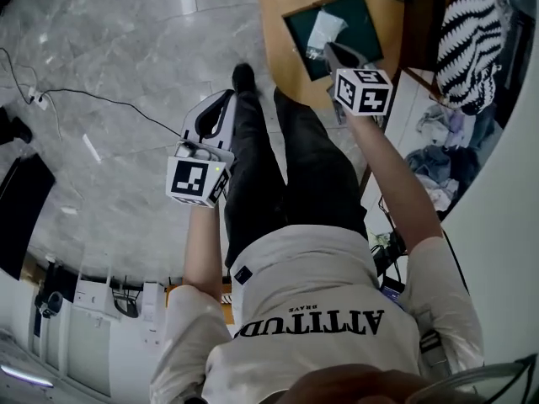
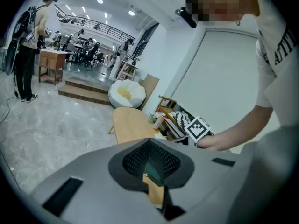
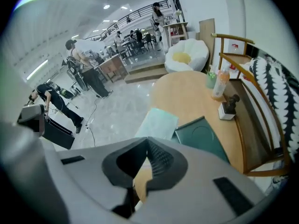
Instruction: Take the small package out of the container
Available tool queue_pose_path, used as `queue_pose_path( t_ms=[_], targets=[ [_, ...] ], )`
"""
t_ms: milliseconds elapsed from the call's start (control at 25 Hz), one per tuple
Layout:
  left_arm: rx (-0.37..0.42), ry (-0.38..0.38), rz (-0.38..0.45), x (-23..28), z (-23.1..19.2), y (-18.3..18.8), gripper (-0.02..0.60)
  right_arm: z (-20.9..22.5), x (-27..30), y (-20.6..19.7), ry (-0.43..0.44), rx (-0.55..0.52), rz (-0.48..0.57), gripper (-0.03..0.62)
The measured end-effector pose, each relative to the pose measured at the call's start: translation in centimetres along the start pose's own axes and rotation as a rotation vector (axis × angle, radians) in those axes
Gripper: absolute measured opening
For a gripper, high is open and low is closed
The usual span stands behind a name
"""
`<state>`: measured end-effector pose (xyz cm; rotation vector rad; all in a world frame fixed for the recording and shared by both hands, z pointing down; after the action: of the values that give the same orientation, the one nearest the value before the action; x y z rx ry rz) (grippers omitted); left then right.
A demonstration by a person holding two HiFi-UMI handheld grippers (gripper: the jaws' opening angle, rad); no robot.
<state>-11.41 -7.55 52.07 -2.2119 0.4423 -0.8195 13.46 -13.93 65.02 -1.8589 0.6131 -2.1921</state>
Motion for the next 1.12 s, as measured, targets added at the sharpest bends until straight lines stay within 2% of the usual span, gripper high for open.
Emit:
queue_pose_path(
  t_ms=[160, 240, 520, 720, 920, 1120],
  targets=[
    [-0.059, -0.022, -0.018, -1.6, 1.4, 2.6, 0.023, 0.1, -5.2, 2.4, 0.009, 0.034, 0.041, 0.02],
    [-0.065, -0.036, -0.008, -2.5, 2.1, 4.1, 0.023, 0.2, -7.7, 3.5, 0.014, 0.037, 0.068, 0.02],
    [0.0, -0.038, 0.015, -6.7, 3.7, 9.0, 0.023, -0.8, -16.2, 6.7, 0.017, 0.035, 0.164, 0.02],
    [0.048, -0.051, 0.013, -9.3, 5.5, 11.1, 0.023, -1.4, -21.7, 8.0, 0.003, 0.061, 0.231, 0.021],
    [0.093, -0.083, -0.027, -11.3, 7.0, 12.3, 0.023, -1.4, -27.0, 8.3, -0.031, 0.108, 0.298, 0.021],
    [0.2, -0.15, -0.011, -12.2, 8.7, 14.8, 0.023, -0.6, -31.2, 7.7, -0.087, 0.15, 0.364, 0.021]
  ],
)
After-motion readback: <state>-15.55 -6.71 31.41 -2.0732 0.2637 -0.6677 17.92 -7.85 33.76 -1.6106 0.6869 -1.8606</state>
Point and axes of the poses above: the fingertips, and each gripper's own axes: x forward along the fingers, z to its right, y out of its top, the point moved 4 cm from there along -x, backward along the fingers, and after that the axes turned 11 degrees about -y, right-handed, at the moved point
